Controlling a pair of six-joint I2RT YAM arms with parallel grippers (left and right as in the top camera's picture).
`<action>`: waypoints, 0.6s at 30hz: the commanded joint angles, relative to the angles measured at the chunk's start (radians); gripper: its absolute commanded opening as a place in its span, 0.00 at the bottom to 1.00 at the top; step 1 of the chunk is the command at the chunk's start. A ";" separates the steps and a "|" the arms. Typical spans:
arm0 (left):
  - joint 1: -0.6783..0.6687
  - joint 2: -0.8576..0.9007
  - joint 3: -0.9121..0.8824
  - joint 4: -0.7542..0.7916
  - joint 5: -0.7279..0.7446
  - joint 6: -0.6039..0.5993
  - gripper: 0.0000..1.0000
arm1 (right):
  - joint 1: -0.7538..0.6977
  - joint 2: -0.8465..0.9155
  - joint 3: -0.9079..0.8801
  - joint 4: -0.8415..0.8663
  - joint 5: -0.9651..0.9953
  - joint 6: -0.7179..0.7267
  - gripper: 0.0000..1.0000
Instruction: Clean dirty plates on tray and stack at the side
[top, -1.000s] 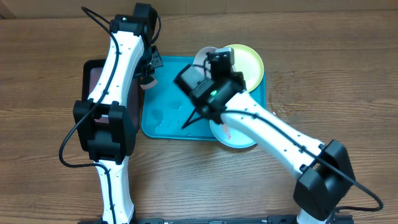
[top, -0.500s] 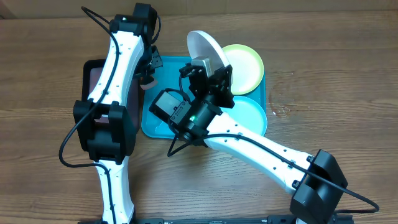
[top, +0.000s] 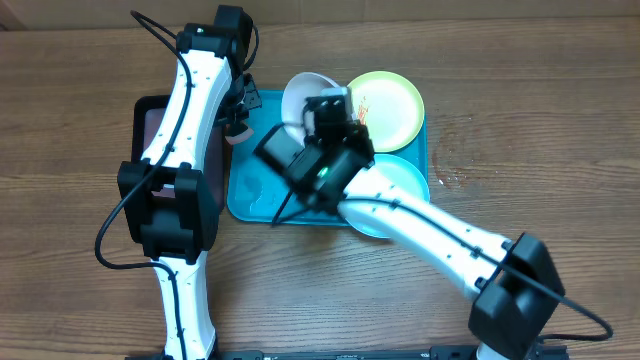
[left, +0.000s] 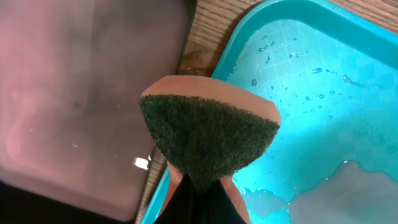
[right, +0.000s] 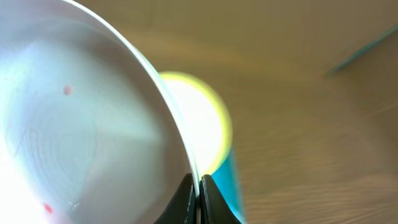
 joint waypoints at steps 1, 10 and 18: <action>0.000 0.004 0.026 0.001 -0.013 0.024 0.04 | -0.078 0.001 -0.006 0.026 -0.420 0.040 0.04; 0.000 0.004 0.026 0.000 -0.013 0.024 0.04 | -0.176 0.126 -0.010 0.066 -0.698 0.136 0.04; 0.000 0.004 0.026 0.000 -0.013 0.024 0.04 | -0.181 0.209 -0.011 0.071 -0.789 0.142 0.08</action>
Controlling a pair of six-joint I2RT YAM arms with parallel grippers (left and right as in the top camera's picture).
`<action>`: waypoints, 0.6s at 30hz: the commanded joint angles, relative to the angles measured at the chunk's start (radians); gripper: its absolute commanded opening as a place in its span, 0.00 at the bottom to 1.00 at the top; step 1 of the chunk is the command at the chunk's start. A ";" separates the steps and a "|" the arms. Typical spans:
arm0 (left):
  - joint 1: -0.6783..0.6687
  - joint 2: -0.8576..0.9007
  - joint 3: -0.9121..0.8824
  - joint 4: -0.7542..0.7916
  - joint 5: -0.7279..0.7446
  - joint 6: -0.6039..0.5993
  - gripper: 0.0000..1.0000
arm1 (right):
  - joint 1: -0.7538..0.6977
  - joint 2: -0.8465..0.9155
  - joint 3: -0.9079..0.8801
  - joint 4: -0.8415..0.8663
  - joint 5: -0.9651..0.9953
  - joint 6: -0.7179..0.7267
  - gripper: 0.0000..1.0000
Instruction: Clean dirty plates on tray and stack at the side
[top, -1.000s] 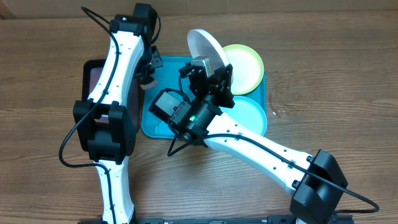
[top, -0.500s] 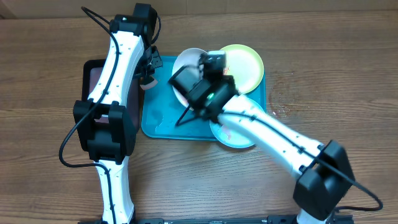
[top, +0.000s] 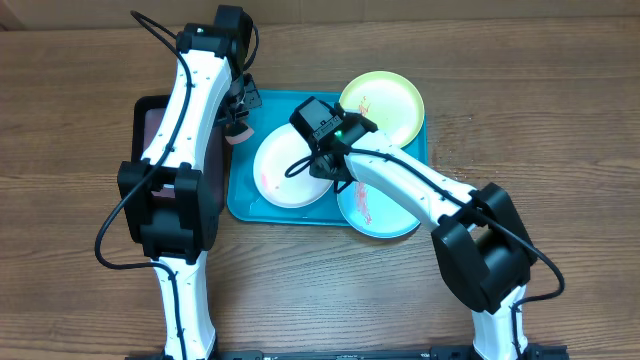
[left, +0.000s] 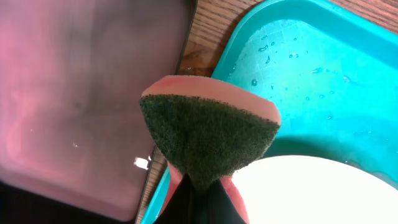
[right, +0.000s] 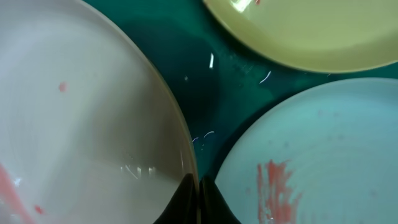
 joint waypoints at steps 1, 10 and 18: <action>0.000 0.004 0.026 0.000 -0.013 0.024 0.04 | -0.008 0.010 0.001 0.008 -0.074 -0.001 0.13; 0.000 0.004 0.026 0.001 -0.013 0.024 0.04 | -0.032 0.010 0.001 0.139 -0.201 -0.491 0.52; 0.000 0.004 0.026 0.001 -0.013 0.024 0.04 | -0.169 0.016 0.001 0.215 -0.356 -0.657 0.53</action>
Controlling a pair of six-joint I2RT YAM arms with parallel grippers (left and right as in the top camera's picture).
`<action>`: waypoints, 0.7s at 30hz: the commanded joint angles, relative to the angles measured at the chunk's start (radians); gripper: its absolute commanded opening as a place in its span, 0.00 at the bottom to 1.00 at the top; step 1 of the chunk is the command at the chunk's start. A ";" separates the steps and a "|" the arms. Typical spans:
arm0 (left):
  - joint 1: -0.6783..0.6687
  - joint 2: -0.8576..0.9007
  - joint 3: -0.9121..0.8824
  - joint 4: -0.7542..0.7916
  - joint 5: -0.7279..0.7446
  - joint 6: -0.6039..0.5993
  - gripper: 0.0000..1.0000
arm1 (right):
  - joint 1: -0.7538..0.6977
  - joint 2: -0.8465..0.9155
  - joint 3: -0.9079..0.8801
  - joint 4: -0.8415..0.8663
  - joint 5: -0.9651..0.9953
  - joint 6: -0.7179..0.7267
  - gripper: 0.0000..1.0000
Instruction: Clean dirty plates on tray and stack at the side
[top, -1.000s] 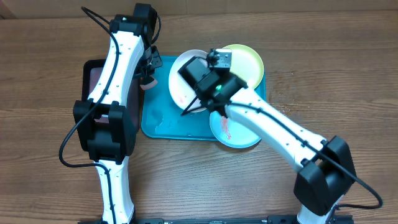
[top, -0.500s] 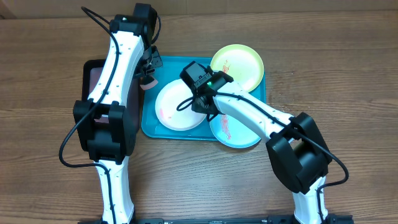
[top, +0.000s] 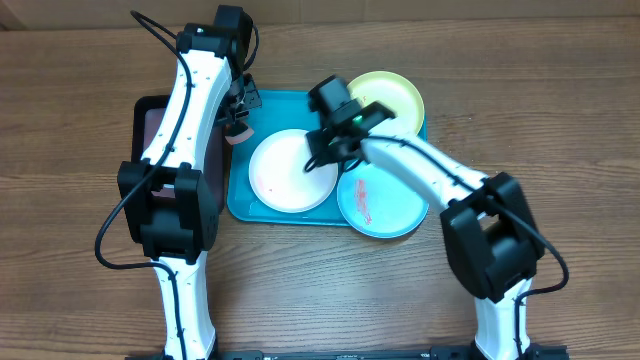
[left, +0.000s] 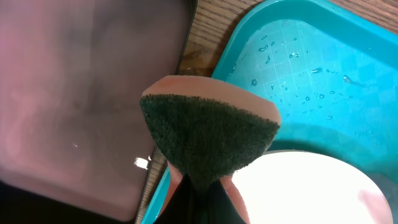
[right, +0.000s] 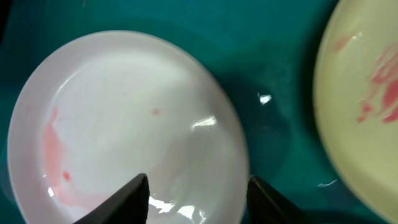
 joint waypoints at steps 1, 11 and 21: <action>0.000 0.004 0.026 0.001 -0.013 0.024 0.04 | -0.064 0.007 0.002 0.013 -0.108 -0.126 0.53; 0.000 0.004 0.026 -0.001 -0.013 0.024 0.04 | -0.108 0.066 0.002 0.002 -0.253 -0.151 0.44; 0.000 0.004 0.026 0.000 -0.013 0.024 0.04 | -0.096 0.077 0.000 0.025 -0.202 -0.111 0.42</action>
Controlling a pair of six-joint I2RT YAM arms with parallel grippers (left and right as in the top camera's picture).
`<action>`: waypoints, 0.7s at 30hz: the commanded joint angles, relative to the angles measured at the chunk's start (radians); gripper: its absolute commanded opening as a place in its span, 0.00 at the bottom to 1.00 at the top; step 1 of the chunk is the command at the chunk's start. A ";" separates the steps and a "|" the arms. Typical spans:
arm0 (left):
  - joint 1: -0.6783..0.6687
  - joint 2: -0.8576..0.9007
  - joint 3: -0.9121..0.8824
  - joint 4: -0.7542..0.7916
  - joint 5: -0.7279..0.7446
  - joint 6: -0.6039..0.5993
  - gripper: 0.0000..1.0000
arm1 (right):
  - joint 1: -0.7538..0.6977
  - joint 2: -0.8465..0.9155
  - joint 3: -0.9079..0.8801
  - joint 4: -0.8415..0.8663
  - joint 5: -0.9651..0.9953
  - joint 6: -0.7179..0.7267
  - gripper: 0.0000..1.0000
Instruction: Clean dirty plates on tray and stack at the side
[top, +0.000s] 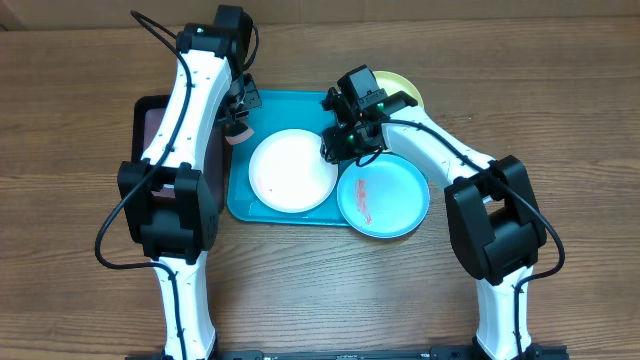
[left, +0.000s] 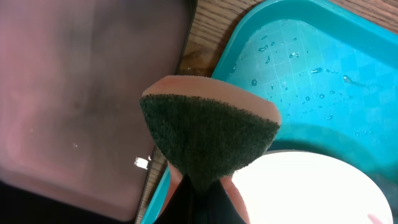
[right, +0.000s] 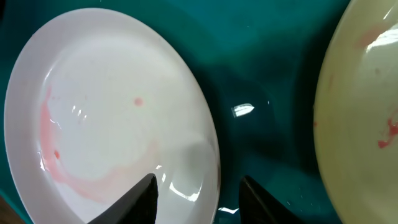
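Observation:
A white plate (top: 292, 171) smeared with pink lies flat on the left half of the teal tray (top: 290, 112); it also fills the right wrist view as the white plate (right: 106, 124). A light blue plate (top: 385, 198) with red streaks sits at the tray's right front, and a yellow-green plate (top: 405, 92) lies behind it, partly hidden by the arm. My right gripper (top: 345, 150) hangs open over the white plate's right rim, holding nothing. My left gripper (top: 236, 122) is shut on a pink sponge with a green scouring face (left: 208, 137) over the tray's left edge.
A dark pinkish container (top: 150, 130) stands left of the tray under the left arm. Water drops and a wet film lie on the tray floor (left: 311, 68). Wooden table surrounds the tray.
My right gripper, open then as now, has shifted right and back, from over the white plate's right part to its right rim. The plate and the left arm are unmoved.
At first my right gripper was shut on the white plate's rim, holding it tilted above the tray. Then the plate lay low on the tray's left half, still gripped. After that the gripper stood open above the flat plate. The left gripper held the sponge still throughout.

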 joint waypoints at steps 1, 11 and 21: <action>0.000 0.004 0.026 0.000 -0.013 0.024 0.04 | 0.003 0.022 -0.001 0.020 0.045 0.043 0.41; -0.001 0.004 0.026 0.000 -0.013 0.024 0.04 | 0.008 0.058 -0.001 0.051 0.053 0.152 0.11; -0.021 0.005 0.005 0.006 -0.005 0.023 0.04 | 0.029 0.058 -0.001 0.044 0.156 0.546 0.04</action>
